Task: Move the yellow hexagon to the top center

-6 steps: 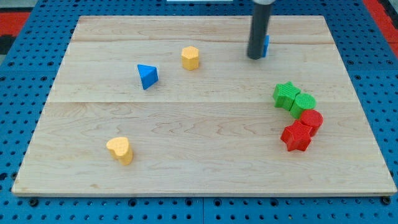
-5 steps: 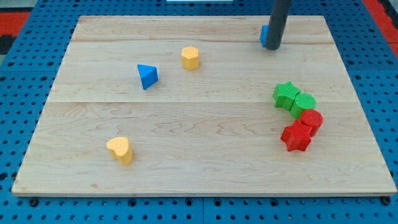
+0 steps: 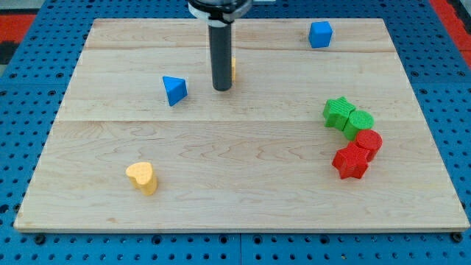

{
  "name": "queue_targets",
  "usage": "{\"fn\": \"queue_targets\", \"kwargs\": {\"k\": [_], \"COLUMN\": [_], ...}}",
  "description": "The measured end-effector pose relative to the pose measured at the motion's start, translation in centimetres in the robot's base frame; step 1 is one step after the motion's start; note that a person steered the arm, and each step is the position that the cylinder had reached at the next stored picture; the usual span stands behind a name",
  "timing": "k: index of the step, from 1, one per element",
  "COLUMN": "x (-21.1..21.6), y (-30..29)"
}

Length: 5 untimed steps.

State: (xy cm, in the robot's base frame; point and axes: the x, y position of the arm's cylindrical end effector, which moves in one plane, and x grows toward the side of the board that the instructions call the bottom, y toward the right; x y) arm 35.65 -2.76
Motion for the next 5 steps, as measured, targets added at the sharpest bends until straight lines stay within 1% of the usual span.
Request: {"fn": "queue_targets", "kwargs": {"k": [1,2,3,4,5], "x": [-2.7,-3.8,-4.4,-5.1,-8.4], "y": [2.3,3.0,-2.8,-1.5,2.8]}}
